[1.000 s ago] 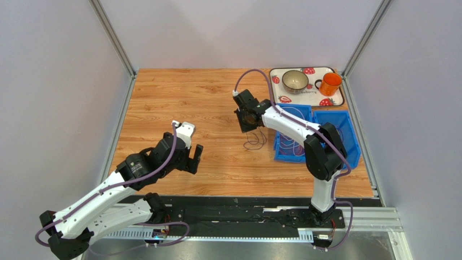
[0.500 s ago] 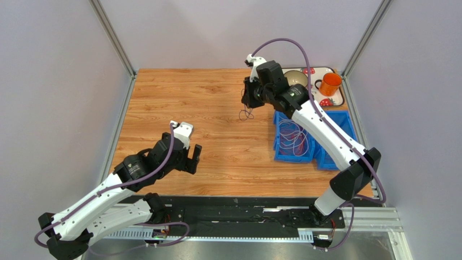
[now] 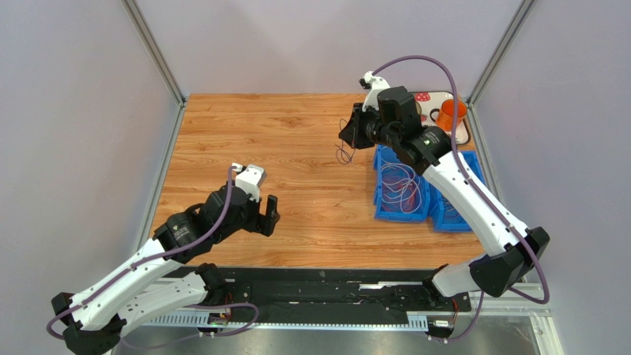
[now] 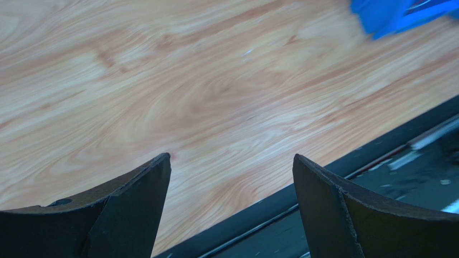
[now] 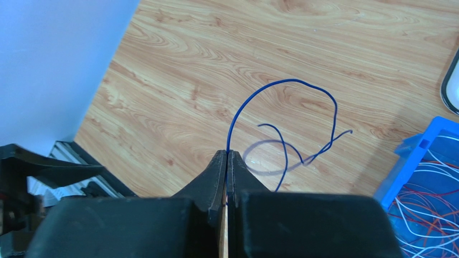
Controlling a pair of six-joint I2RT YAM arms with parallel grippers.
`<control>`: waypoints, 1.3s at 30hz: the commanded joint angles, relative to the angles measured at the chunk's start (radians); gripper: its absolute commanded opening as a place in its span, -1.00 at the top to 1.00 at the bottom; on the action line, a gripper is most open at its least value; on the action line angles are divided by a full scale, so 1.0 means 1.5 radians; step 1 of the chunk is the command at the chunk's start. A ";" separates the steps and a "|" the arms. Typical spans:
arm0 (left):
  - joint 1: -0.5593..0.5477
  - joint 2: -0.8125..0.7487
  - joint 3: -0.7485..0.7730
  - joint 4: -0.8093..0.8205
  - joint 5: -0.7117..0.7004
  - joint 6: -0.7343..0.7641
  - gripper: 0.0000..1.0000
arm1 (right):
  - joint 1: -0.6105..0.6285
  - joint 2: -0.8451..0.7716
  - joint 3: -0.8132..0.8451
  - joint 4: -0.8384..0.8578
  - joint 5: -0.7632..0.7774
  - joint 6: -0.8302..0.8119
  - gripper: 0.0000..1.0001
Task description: Untangle the cables
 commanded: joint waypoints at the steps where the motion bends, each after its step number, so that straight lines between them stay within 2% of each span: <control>1: 0.002 -0.006 -0.039 0.247 0.127 -0.054 -0.81 | 0.003 -0.048 0.010 0.023 -0.037 0.038 1.00; 3: 0.002 0.010 -0.057 0.350 0.140 -0.068 -0.79 | 0.004 -0.053 0.019 0.010 -0.040 0.048 1.00; 6: 0.002 0.069 -0.047 0.434 0.147 -0.059 -0.78 | 0.003 -0.066 0.027 -0.005 -0.041 0.056 1.00; 13: -0.012 0.244 0.031 0.560 0.190 -0.032 -0.79 | 0.002 -0.104 0.023 -0.017 -0.039 0.066 1.00; 17: -0.035 0.318 0.107 0.543 0.156 -0.011 -0.79 | 0.004 -0.121 0.018 -0.024 -0.031 0.062 1.00; 20: -0.038 0.359 0.123 0.555 0.141 -0.008 -0.76 | 0.004 -0.131 0.014 -0.029 -0.033 0.058 1.00; 24: -0.040 0.394 0.132 0.602 0.123 -0.005 -0.62 | 0.004 -0.143 0.008 -0.033 -0.031 0.054 1.00; 25: -0.040 0.406 0.135 0.605 0.110 -0.005 -0.46 | 0.002 -0.145 0.007 -0.033 -0.031 0.055 1.00; 27: -0.040 0.418 0.147 0.604 0.096 -0.005 -0.33 | 0.002 -0.150 0.006 -0.036 -0.031 0.052 1.00; 29: -0.040 0.432 0.153 0.615 0.084 -0.005 -0.09 | 0.002 -0.155 0.005 -0.040 -0.033 0.051 1.00; 32: -0.040 0.434 0.149 0.638 0.074 -0.002 0.41 | 0.002 -0.162 0.005 -0.043 -0.030 0.050 1.00; 33: -0.040 0.432 0.146 0.642 0.069 -0.002 0.67 | 0.003 -0.166 0.005 -0.044 -0.028 0.049 1.00; 35: -0.040 0.421 0.133 0.646 0.036 -0.002 0.93 | 0.001 -0.170 0.005 -0.049 -0.023 0.044 1.00; 36: -0.040 0.417 0.128 0.645 0.022 -0.002 1.00 | 0.001 -0.173 0.006 -0.051 -0.022 0.044 1.00; 39: -0.040 0.395 0.100 0.653 -0.019 0.007 1.00 | 0.000 -0.181 0.012 -0.059 -0.017 0.039 1.00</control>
